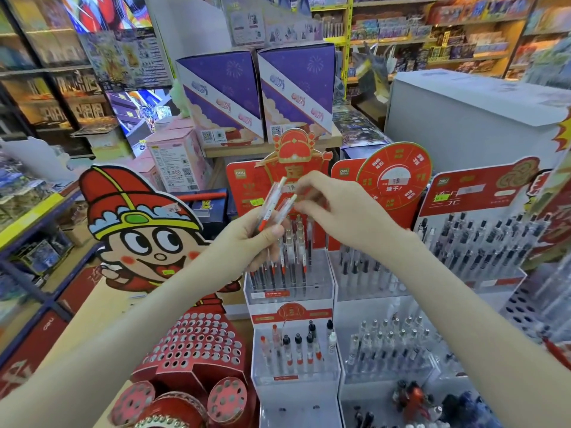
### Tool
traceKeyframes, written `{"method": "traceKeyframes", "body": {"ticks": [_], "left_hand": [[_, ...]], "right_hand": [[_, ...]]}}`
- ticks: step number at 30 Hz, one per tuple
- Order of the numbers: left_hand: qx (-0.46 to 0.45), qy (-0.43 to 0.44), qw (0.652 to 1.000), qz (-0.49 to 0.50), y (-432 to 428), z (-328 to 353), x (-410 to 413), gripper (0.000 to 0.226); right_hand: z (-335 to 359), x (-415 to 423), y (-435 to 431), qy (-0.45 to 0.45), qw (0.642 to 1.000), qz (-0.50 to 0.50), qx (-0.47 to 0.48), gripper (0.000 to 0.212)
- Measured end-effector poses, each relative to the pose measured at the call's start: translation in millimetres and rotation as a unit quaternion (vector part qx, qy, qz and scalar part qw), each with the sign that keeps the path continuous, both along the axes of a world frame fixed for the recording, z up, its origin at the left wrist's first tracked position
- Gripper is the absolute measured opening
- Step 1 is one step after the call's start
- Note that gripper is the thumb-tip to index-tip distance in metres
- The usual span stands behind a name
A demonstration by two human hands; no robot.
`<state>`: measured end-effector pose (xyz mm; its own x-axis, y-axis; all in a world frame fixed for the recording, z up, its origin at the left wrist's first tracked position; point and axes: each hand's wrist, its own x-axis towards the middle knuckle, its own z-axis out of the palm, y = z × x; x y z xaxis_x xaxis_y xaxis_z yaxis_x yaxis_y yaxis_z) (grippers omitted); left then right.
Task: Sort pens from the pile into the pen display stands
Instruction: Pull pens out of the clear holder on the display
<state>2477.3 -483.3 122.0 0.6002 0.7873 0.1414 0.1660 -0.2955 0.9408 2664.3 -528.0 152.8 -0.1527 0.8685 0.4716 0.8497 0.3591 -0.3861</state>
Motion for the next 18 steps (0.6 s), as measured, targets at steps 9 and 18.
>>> {"method": "traceKeyframes", "body": {"ticks": [9,18], "left_hand": [[-0.046,0.017,0.994,-0.099,-8.6,5.5,3.7,0.03],[-0.025,-0.014,1.0,0.005,2.3,1.1,-22.3,0.019]], "right_hand": [[-0.2,-3.9,-18.1,0.318,0.936,0.095,-0.116,0.014],[-5.8,37.0,-21.2,0.216,0.973,-0.04,-0.064,0.009]]}}
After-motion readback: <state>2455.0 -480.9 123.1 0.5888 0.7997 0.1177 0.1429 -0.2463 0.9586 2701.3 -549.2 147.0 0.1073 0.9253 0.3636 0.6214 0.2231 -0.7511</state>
